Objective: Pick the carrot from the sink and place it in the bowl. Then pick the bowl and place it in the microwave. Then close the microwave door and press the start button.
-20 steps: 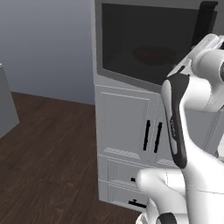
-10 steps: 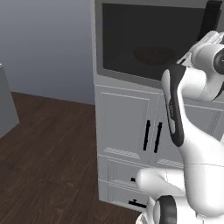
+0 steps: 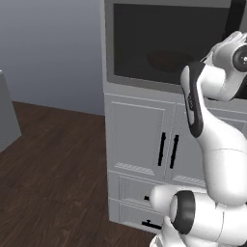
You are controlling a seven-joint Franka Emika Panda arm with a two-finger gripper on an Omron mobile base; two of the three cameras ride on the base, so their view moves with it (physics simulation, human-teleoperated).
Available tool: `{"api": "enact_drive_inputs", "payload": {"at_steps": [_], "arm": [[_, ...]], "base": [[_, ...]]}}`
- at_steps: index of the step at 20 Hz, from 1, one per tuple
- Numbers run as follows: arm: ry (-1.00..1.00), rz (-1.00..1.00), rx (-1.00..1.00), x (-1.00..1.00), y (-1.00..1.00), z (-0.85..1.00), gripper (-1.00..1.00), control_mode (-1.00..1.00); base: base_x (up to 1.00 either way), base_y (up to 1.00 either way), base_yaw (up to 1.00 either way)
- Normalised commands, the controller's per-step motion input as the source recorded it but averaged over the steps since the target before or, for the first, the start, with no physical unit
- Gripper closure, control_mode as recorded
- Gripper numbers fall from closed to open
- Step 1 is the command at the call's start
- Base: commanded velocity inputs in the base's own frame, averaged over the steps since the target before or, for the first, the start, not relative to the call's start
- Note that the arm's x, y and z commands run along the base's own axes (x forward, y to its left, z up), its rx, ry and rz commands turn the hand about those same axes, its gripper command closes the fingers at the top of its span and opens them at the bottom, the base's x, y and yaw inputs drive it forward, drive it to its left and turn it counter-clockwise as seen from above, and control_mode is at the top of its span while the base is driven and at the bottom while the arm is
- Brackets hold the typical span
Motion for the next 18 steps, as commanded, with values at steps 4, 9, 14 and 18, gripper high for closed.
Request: {"api": "enact_drive_inputs", "payload": {"at_steps": [4,9,14,18], "arm": [[0.00,-0.05,0.05,0.64,-0.14,-0.15,-1.00,-1.00],[-0.01,-0.03,0.02,0.84,-0.03,-0.39,-1.00,-1.00],[-0.03,-0.01,0.00,0.81,0.03,-0.49,-1.00,-1.00],[-0.02,-0.03,0.00,0.30,0.31,-0.25,-1.00,-1.00]], "base": [[0.00,0.00,0.00],[0.00,0.00,0.00],[0.00,0.00,0.00],[0.00,0.00,0.00]]}}
